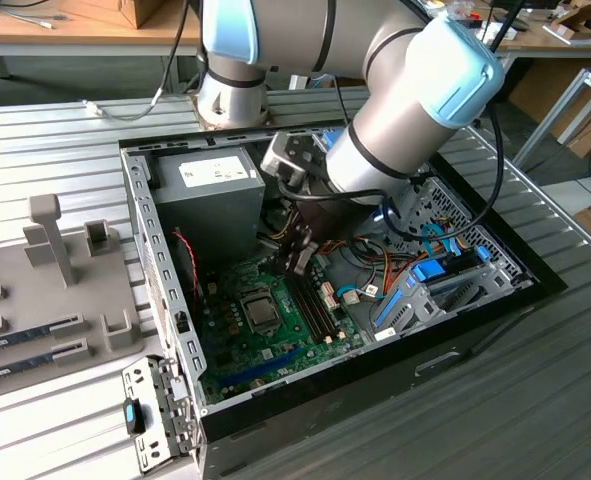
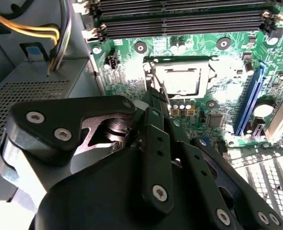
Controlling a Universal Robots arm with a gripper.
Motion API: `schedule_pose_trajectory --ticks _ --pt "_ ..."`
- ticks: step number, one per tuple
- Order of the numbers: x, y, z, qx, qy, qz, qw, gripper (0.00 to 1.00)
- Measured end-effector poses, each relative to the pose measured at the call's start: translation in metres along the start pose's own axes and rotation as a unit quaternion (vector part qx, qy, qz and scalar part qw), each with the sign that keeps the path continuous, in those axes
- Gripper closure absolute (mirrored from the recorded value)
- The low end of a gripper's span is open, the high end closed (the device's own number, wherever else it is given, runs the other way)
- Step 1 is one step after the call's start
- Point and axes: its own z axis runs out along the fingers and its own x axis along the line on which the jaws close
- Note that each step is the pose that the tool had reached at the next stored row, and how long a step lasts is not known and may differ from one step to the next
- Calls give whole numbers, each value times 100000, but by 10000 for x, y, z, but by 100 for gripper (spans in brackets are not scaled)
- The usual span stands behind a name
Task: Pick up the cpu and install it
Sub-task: 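Install the first cpu locking lever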
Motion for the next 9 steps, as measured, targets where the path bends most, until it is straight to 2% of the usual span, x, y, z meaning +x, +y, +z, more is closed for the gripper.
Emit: schedule_pose_trajectory --ticks 4,9 --pt "10 -24 46 345 434 217 99998 89" --pt "41 -59 78 620 758 475 99994 89"
